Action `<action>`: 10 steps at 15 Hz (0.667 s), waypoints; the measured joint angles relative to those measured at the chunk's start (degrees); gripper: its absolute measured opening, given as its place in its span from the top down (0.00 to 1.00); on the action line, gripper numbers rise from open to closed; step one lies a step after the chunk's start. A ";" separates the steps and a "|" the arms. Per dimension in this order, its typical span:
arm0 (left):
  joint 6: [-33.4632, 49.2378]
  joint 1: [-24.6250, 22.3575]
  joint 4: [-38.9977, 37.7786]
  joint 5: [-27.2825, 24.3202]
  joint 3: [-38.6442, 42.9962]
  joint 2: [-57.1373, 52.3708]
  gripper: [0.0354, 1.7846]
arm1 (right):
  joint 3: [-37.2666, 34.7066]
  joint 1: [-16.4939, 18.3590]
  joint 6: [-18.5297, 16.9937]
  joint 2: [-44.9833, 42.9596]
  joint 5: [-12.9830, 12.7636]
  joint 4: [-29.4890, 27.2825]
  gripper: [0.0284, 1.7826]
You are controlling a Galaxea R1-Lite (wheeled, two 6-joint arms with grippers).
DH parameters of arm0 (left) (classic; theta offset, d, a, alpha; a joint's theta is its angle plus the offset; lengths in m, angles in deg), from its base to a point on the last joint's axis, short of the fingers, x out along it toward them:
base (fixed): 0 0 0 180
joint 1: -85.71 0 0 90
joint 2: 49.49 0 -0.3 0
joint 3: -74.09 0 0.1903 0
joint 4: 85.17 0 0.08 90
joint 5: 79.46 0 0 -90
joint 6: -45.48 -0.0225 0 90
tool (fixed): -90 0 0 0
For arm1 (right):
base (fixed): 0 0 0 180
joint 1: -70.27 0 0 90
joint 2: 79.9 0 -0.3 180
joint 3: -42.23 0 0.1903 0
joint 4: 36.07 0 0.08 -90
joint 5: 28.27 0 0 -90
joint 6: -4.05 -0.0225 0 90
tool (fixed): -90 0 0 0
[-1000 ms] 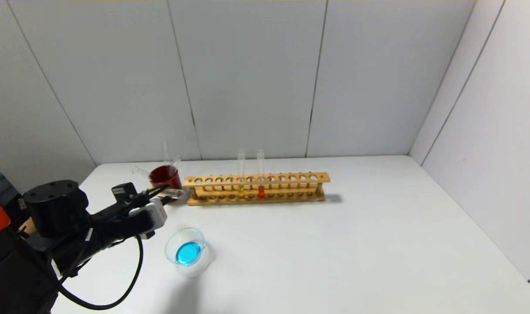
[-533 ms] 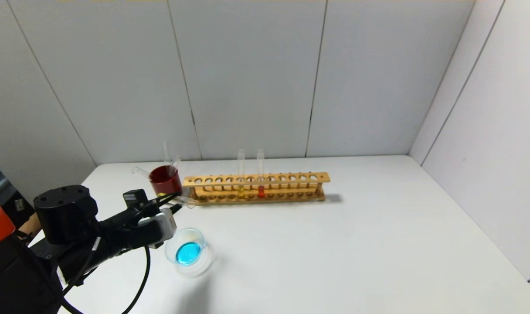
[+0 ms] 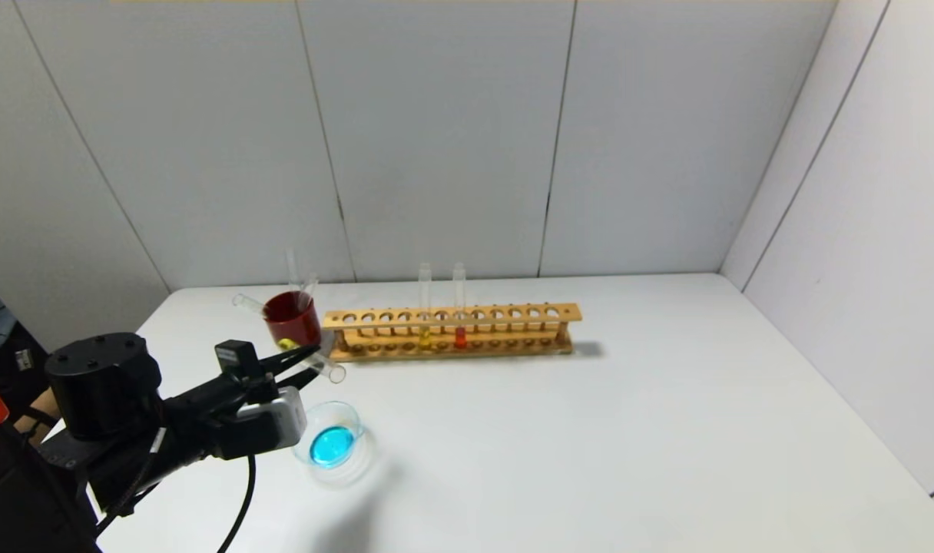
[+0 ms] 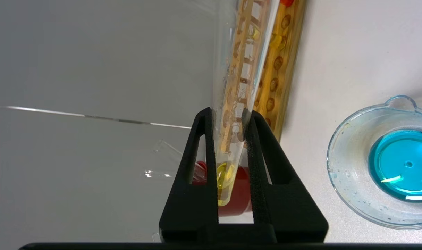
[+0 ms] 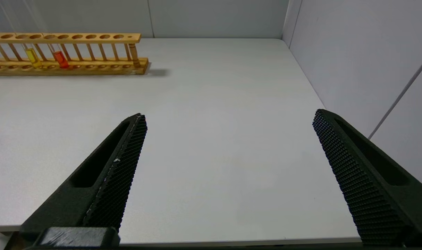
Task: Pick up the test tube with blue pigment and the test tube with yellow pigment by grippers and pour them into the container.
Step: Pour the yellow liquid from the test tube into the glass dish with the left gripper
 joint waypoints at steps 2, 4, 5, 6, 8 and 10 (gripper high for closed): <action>-2.13 -0.05 0.07 -1.46 -0.16 0.00 0.85 | 0.00 0.00 0.00 0.00 0.02 0.00 0.02; -2.29 -0.09 0.24 -2.04 0.11 -0.05 0.85 | 0.00 0.00 0.00 0.00 0.00 0.00 0.02; -2.35 -0.29 0.27 -2.06 0.22 -0.10 0.85 | 0.00 0.00 0.00 0.00 0.00 0.00 0.02; -2.43 -0.57 0.27 -2.12 0.30 -0.13 0.85 | 0.00 0.00 0.00 0.00 0.02 0.00 0.02; -2.55 -1.54 0.33 -2.18 1.35 -0.21 0.85 | 0.00 0.00 0.00 0.00 0.02 0.00 0.02; -4.69 -3.80 0.40 -3.39 2.38 -0.21 0.85 | 0.00 0.02 0.00 0.00 0.02 0.00 0.02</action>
